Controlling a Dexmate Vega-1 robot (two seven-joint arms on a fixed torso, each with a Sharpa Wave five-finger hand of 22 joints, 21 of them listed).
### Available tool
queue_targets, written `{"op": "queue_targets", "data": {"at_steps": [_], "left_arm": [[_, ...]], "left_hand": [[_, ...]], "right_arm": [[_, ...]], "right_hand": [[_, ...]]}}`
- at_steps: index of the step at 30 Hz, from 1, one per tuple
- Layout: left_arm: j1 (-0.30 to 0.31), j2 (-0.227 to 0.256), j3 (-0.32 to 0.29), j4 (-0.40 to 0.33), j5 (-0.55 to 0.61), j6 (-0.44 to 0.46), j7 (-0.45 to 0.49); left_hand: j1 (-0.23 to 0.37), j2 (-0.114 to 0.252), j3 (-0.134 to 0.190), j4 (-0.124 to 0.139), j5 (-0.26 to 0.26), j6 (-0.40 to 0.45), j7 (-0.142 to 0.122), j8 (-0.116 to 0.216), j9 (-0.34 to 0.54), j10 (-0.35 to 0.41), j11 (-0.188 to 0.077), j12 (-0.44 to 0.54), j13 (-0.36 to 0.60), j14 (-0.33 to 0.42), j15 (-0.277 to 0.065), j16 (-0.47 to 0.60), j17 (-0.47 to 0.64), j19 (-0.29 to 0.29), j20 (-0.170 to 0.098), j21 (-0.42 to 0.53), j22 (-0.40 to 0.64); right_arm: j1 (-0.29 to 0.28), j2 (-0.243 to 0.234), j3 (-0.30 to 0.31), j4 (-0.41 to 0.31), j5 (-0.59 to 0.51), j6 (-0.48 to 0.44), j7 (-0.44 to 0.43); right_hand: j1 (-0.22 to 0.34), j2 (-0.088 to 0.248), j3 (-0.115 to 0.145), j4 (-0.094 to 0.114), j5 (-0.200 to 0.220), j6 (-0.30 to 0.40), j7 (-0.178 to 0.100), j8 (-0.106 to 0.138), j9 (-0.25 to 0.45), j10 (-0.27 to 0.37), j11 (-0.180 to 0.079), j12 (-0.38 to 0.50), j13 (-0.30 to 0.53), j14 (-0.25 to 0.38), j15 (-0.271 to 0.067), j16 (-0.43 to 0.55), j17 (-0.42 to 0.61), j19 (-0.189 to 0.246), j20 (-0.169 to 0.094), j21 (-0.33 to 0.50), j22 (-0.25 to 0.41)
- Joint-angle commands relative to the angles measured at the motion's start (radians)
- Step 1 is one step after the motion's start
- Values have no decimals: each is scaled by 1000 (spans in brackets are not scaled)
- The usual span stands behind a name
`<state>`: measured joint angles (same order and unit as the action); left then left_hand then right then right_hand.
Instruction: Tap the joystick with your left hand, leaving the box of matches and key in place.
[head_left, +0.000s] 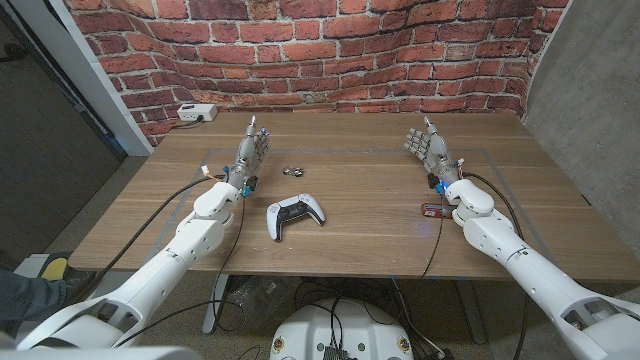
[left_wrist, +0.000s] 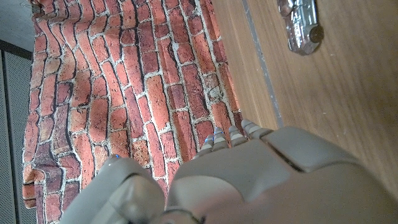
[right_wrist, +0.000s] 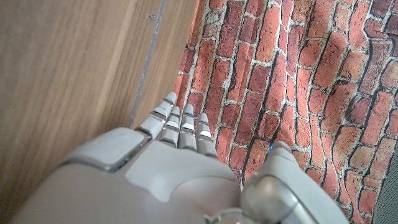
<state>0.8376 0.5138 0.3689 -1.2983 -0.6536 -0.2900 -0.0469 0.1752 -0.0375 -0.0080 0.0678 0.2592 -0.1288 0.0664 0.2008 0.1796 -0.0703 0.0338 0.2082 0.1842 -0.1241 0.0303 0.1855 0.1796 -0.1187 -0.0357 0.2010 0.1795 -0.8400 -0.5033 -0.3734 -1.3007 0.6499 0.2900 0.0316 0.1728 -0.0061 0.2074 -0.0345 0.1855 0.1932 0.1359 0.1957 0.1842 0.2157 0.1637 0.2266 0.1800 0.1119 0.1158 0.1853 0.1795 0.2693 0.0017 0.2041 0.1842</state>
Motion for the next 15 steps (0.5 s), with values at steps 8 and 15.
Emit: {"op": "queue_targets", "data": {"at_steps": [8,15], "left_arm": [[39,28,-29,-62,-32,-13,-44],[82,63,-58,-146,-17,-47,-30]], "left_hand": [[10,0,-2,7,7,11,0,9,5,8,-3,10,5,6,-3,10,5,-4,2,7,4],[15,3,-2,6,7,24,-2,12,5,20,-6,13,5,17,-2,13,4,3,8,9,4]], "right_arm": [[-9,14,-2,-19,-16,15,-7],[-31,-1,3,-59,-29,11,-27]], "right_hand": [[8,1,3,-2,6,10,0,4,4,12,-1,3,5,4,4,5,4,5,2,7,2],[8,2,2,-3,6,10,-1,3,4,13,-2,3,5,5,5,5,4,5,2,6,2]]}}
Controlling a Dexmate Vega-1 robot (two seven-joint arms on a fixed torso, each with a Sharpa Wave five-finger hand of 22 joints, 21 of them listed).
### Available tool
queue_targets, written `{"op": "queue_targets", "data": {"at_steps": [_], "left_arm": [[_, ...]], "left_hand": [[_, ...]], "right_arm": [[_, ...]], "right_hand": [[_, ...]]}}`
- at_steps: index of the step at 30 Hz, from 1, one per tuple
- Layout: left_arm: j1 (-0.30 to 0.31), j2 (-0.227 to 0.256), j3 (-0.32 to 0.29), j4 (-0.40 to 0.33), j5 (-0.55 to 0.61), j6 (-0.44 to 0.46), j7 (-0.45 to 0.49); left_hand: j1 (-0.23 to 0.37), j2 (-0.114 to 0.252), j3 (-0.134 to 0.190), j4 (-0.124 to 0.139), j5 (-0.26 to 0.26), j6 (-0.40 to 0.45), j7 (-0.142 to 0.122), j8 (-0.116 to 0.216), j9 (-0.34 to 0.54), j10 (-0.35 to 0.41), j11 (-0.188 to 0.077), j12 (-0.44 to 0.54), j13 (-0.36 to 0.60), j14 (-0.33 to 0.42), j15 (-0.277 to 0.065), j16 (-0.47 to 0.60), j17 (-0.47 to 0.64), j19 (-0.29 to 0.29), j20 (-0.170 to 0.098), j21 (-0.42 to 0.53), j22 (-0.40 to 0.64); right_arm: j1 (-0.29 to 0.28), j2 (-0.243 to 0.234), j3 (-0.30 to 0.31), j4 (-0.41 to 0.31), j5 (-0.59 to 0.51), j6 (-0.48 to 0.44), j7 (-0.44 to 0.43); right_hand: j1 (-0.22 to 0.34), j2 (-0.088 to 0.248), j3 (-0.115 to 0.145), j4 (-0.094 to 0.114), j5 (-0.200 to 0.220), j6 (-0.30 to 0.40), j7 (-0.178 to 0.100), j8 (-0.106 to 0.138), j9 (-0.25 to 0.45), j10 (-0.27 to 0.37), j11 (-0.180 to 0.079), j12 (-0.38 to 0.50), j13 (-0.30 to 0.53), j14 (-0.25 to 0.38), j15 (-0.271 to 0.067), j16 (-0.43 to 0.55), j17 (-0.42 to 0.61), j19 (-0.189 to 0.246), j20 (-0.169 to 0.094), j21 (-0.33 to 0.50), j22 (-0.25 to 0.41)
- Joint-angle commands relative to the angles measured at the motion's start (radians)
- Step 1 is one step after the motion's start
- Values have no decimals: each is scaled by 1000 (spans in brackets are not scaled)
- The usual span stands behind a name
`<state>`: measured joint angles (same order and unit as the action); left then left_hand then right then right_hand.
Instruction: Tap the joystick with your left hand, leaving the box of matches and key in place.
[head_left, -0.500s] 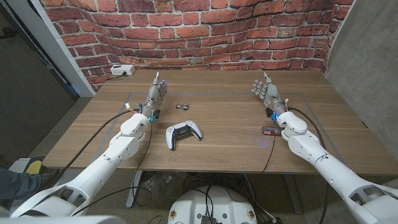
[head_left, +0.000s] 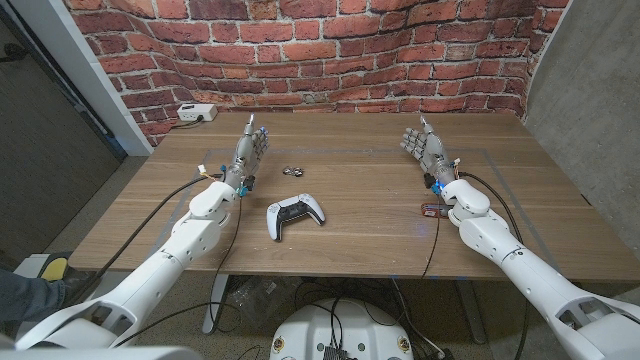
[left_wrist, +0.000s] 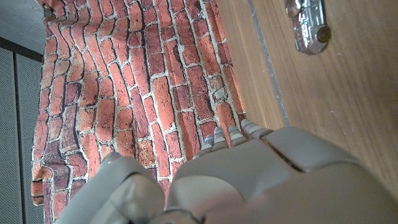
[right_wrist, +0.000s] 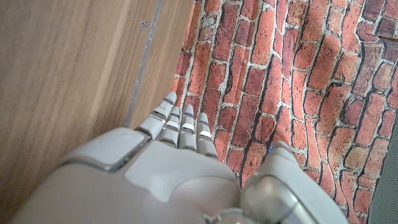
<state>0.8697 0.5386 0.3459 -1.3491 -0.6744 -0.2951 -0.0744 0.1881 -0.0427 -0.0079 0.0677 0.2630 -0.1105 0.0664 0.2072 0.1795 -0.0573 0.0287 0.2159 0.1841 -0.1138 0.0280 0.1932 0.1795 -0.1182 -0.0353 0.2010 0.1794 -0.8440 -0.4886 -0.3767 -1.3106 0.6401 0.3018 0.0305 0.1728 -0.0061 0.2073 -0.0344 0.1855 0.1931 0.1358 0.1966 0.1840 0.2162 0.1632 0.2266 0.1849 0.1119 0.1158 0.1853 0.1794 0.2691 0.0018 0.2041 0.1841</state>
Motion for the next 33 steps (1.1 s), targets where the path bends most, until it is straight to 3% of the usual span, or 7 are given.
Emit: {"op": "queue_targets", "data": {"at_steps": [1,14,25,33], "left_arm": [[52,41,-38,-102,6,-44,-1],[120,72,-60,-155,93,-135,28],[151,62,-87,-115,146,-292,-4],[202,79,-111,-162,187,-301,29]], "left_hand": [[2,9,-2,5,4,8,-2,6,5,7,-1,5,5,8,0,5,4,5,9,10,4],[30,23,-3,-4,2,110,-21,31,5,72,0,19,5,71,-10,14,3,51,27,22,3],[49,23,-10,-11,0,186,-28,42,5,136,-17,31,5,131,-21,21,3,95,22,29,1],[56,10,-18,-18,0,200,-29,42,5,150,-20,31,5,144,-26,21,3,107,31,30,1]], "right_arm": [[-28,-15,8,-51,-18,1,-24],[-51,-29,18,-103,-35,2,-43],[-74,-43,31,-144,-43,13,-48],[-99,-66,51,-172,-31,11,-40]], "right_hand": [[8,2,2,-3,6,10,-1,2,4,13,-2,3,0,5,4,4,4,5,2,6,2],[7,3,2,-3,6,10,-1,2,4,14,1,2,1,6,3,4,4,5,3,6,2],[6,4,1,-4,6,13,-2,2,4,17,1,2,1,7,5,3,4,5,4,5,2],[6,5,1,-4,6,16,-4,3,4,19,1,2,1,8,5,4,4,5,4,5,2]]}}
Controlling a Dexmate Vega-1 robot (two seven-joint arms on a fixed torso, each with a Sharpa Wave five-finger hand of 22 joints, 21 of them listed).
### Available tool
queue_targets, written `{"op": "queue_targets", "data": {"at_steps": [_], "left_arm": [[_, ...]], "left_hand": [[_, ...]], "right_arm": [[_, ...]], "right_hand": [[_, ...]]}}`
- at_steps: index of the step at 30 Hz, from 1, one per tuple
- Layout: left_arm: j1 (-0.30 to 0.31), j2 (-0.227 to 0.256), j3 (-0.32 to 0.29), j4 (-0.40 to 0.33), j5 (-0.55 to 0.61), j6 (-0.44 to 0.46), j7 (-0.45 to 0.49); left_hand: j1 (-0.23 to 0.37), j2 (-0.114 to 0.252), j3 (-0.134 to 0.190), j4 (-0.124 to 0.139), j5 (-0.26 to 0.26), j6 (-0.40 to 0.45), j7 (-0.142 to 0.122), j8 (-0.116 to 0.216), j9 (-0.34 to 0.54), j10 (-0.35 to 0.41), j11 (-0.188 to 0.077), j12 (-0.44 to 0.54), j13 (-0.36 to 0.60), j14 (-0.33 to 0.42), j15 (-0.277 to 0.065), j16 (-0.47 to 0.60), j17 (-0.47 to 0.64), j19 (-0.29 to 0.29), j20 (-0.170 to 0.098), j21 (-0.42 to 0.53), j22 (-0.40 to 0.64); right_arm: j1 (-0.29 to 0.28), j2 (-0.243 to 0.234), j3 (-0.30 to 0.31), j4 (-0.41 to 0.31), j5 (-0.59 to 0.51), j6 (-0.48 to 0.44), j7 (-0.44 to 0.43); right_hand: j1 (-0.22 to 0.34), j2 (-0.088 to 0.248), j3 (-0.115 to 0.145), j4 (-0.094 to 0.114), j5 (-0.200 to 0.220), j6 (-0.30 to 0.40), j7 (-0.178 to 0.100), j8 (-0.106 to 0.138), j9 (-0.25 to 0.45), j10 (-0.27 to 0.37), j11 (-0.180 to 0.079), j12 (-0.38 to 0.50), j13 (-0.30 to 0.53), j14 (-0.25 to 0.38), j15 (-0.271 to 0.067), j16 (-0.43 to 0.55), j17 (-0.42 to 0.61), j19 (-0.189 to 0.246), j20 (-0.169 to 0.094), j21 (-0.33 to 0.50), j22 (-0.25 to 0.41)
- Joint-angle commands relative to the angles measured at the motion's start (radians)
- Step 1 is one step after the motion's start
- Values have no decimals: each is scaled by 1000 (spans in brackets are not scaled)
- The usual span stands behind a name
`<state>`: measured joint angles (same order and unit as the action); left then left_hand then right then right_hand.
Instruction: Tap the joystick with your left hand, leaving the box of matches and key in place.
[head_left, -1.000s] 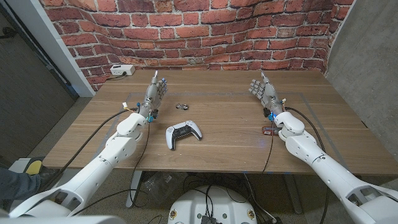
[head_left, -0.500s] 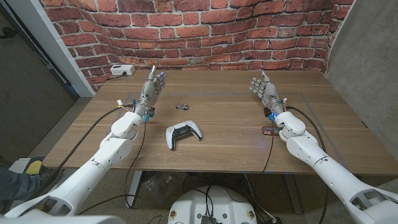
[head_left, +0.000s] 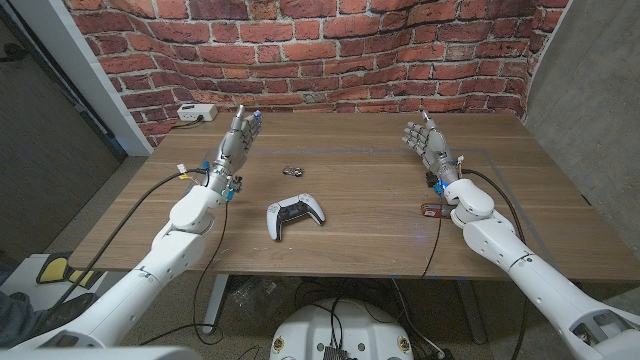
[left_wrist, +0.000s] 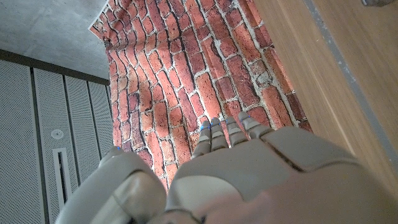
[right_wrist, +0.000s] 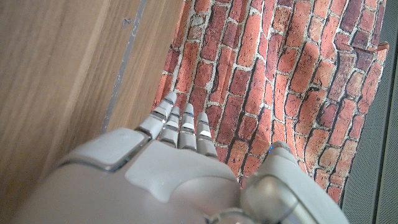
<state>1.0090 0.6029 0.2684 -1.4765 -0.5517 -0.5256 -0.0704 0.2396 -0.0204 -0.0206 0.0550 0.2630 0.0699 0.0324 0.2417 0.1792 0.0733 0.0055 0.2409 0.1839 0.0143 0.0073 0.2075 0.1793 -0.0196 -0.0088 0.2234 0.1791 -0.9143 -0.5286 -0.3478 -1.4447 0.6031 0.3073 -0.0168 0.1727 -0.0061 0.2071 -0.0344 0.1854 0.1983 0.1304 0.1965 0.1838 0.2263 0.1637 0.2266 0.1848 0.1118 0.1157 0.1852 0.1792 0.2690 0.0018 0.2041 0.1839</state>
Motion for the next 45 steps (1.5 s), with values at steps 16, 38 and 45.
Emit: {"op": "queue_targets", "data": {"at_steps": [16,38,45], "left_arm": [[248,64,-160,-165,226,-130,140],[348,-22,-318,-183,562,-242,210],[415,-48,-387,-258,692,-229,234]], "left_hand": [[27,-36,-26,-19,5,116,-6,21,6,94,-6,14,6,91,-17,12,3,85,4,17,1],[29,-22,-39,-12,12,184,-41,19,6,83,-14,-11,7,54,-16,-14,6,37,66,-14,4],[30,-20,-42,-11,14,200,-37,19,6,98,-15,-8,7,68,-25,-9,6,43,63,-13,4]], "right_arm": [[-45,-20,16,-100,-44,-8,-51],[-111,-35,15,-226,-90,-80,-130],[-124,-40,21,-242,-86,-90,-127]], "right_hand": [[6,8,1,-5,7,21,2,6,4,16,3,3,1,10,5,3,5,6,5,5,3],[6,12,0,-7,7,24,0,5,4,17,4,1,1,10,5,2,5,5,5,4,3],[7,13,0,-7,7,25,0,4,4,18,3,1,1,9,5,1,5,4,4,3,3]]}}
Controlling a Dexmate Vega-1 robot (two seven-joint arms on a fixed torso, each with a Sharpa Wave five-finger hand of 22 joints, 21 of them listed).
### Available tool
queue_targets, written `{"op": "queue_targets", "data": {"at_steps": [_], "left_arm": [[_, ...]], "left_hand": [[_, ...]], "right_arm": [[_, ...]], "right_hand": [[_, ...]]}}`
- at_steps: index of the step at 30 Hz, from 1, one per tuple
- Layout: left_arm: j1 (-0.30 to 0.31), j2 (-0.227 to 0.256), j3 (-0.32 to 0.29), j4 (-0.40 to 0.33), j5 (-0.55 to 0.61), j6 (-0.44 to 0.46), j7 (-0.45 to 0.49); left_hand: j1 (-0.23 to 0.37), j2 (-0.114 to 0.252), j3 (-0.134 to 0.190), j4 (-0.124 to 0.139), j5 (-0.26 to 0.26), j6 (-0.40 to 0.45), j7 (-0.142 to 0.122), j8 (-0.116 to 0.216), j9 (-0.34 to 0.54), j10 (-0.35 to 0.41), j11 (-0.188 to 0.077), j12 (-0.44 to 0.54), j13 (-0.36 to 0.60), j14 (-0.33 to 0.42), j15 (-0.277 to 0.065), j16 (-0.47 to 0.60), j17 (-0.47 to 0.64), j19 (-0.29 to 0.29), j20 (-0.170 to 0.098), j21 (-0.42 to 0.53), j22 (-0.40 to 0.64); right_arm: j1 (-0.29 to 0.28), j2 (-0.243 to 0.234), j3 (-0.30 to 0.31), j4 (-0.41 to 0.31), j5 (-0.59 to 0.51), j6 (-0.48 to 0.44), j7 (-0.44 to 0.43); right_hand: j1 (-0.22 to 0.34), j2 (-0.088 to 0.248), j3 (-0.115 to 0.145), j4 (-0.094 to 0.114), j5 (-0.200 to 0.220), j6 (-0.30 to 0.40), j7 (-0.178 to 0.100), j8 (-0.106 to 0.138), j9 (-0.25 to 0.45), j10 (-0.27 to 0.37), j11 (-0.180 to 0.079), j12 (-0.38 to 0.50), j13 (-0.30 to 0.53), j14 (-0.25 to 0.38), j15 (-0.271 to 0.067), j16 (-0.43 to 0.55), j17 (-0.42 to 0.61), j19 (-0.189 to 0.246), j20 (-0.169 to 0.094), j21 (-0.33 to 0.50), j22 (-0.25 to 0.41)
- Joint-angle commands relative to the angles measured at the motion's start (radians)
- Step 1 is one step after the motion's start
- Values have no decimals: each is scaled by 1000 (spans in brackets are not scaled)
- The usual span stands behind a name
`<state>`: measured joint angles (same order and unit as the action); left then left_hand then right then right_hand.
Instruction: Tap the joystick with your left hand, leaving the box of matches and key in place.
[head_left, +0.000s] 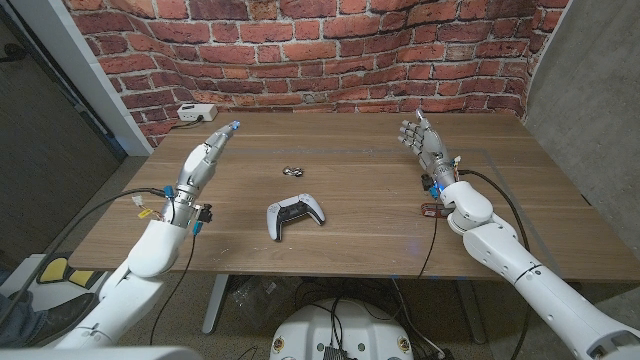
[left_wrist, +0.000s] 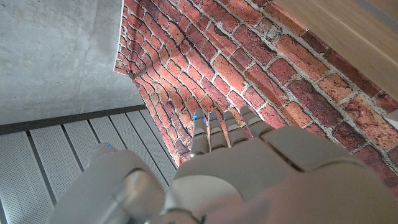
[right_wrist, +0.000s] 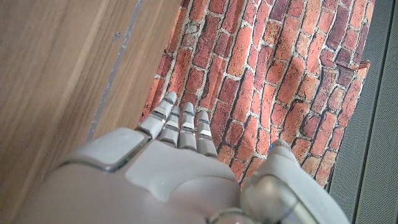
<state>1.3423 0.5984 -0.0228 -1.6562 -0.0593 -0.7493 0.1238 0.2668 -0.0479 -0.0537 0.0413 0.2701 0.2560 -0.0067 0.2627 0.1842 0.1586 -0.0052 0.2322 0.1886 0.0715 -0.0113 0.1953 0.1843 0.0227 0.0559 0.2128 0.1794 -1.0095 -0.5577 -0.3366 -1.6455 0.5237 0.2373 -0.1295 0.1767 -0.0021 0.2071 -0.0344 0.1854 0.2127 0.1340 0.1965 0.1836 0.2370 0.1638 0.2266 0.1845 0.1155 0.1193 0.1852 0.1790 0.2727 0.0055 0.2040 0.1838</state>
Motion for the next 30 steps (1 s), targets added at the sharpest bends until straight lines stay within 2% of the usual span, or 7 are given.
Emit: {"op": "queue_targets", "data": {"at_steps": [1,12,18,25,27,29,30], "left_arm": [[92,-50,-108,-89,226,0,46],[129,-97,-179,-133,444,-33,85],[146,-120,-233,-177,659,-23,152],[147,-98,-240,-210,796,8,200],[149,-85,-237,-224,831,25,207],[155,-69,-236,-248,878,52,211],[158,-61,-235,-259,900,66,214]], "left_hand": [[3,8,-9,3,7,16,0,-2,1,16,-6,2,3,11,-6,3,1,1,-1,-2,3],[7,15,-15,5,12,54,-50,-2,0,-11,-8,-15,3,-28,-8,-11,1,-20,3,-12,4],[9,18,-17,5,14,64,-59,-4,0,-14,-20,-17,3,-36,-10,-12,2,-30,6,-15,4],[13,27,-19,8,18,60,-73,-17,0,-43,-27,-29,4,-74,-14,-19,2,-59,16,-22,5],[13,31,-20,9,19,59,-76,-22,0,-49,-20,-30,4,-84,-14,-19,2,-71,1,-24,5],[14,37,-22,11,21,62,-75,-28,0,-72,-13,-37,4,-101,-14,-18,2,-91,-56,-26,5],[14,39,-24,12,21,63,-73,-30,0,-78,-13,-38,4,-112,-17,-20,2,-98,-69,-27,5]], "right_arm": [[-28,-10,9,-41,-8,-20,-12],[-42,-7,3,-56,-15,-26,-17],[-54,-6,8,-67,-19,-24,-26],[-57,-2,8,-70,-26,-19,-29],[-56,-1,7,-69,-28,-20,-28],[-56,2,8,-69,-26,-21,-30],[-55,2,6,-67,-30,-19,-29]], "right_hand": [[3,9,0,-7,7,10,-3,4,4,7,3,1,2,5,2,1,5,-1,1,3,3],[3,10,0,-8,7,11,-5,4,4,4,2,-2,2,4,0,1,5,-2,1,2,3],[2,10,-1,-9,7,11,-5,4,4,4,2,-2,2,3,1,0,5,-3,1,2,3],[2,10,-1,-9,7,12,-6,4,4,4,1,-2,2,2,1,0,5,-5,1,1,3],[2,11,-1,-9,7,13,-6,4,4,4,1,-2,2,2,1,0,5,-5,1,1,3],[2,11,-1,-9,7,14,-7,4,4,4,1,-2,2,2,1,0,5,-5,1,1,3],[2,11,-1,-9,7,14,-7,4,4,4,2,-2,2,1,1,0,5,-6,1,1,3]]}}
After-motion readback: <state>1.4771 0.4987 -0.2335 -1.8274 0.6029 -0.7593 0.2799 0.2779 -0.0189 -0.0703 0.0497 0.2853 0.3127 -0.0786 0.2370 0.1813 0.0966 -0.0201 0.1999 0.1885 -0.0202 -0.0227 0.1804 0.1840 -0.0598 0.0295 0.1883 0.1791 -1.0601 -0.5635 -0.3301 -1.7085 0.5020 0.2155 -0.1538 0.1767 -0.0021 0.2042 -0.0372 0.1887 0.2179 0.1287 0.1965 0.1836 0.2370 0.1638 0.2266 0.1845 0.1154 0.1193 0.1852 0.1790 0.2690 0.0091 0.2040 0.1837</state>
